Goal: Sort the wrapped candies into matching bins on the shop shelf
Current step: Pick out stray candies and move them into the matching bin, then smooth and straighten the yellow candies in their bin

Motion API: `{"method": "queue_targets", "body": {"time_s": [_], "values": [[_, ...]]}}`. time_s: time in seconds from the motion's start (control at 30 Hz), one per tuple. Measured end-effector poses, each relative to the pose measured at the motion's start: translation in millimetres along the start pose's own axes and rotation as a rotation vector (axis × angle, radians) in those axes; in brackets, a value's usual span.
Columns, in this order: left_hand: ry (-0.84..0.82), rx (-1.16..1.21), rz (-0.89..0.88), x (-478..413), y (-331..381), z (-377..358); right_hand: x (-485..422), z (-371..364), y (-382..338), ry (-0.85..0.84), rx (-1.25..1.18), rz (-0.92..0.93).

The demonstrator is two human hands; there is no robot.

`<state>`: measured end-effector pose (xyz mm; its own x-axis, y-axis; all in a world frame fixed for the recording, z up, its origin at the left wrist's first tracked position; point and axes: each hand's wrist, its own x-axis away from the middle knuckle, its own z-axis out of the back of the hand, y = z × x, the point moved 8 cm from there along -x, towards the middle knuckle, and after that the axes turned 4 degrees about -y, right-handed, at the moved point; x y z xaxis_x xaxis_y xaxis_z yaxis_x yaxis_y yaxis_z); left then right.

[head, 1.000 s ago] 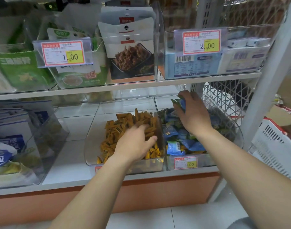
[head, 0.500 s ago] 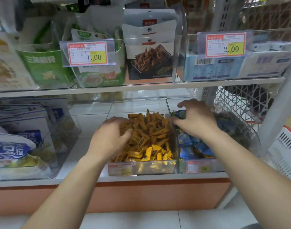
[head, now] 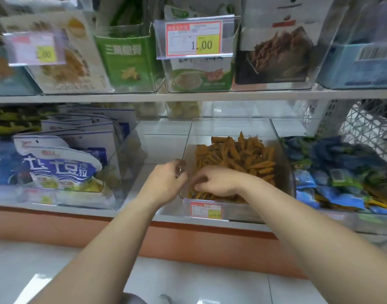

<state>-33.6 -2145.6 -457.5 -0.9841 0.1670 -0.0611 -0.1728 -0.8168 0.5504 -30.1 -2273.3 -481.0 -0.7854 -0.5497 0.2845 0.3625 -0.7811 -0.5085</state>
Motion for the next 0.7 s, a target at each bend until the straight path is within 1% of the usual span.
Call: {"method": "queue_targets", "body": {"time_s": [0.07,0.1,0.17,0.23,0.3,0.37,0.43,0.47,0.5,0.53,0.57,0.6,0.63,0.67,0.7], "values": [[0.001,-0.008,-0.008,0,-2,0,-7,-12,6,-0.140,0.138,-0.028],[0.000,-0.014,-0.011,-1,-2,0,-9,-11,9,-0.152,0.220,-0.027],[-0.001,-0.009,-0.018,-2,-5,1,-11,0,11,-0.079,0.408,-0.041],[-0.006,0.003,-0.029,-3,-5,1,-12,15,13,0.059,0.579,-0.078],[-0.010,0.010,-0.040,-4,-6,1,-13,28,19,0.167,0.658,-0.141],[-0.008,0.026,-0.040,-5,-6,2,-15,35,24,0.235,0.703,-0.201],[-0.013,0.047,-0.041,-6,-7,1,-20,38,21,0.292,0.711,-0.191],[-0.015,0.054,-0.042,-6,-7,1,-24,36,16,0.310,0.682,-0.146],[-0.016,0.060,-0.042,-6,-7,1,-26,33,10,0.309,0.586,-0.087],[-0.019,0.067,-0.045,-7,-7,1,-29,27,8,0.264,0.449,-0.045],[-0.024,0.073,-0.049,-7,-7,0,-31,18,8,0.178,0.324,-0.028],[-0.029,0.079,-0.053,-7,-7,0,-33,8,8,0.083,0.249,-0.016],[-0.033,0.082,-0.056,-7,-7,-1,-34,0,9,0.007,0.264,-0.009],[-0.034,0.085,-0.059,-7,-7,-1,-35,-6,12,-0.034,0.310,-0.008],[-0.034,0.086,-0.061,-6,-7,-1,-36,-8,14,-0.040,0.357,-0.002]]}}
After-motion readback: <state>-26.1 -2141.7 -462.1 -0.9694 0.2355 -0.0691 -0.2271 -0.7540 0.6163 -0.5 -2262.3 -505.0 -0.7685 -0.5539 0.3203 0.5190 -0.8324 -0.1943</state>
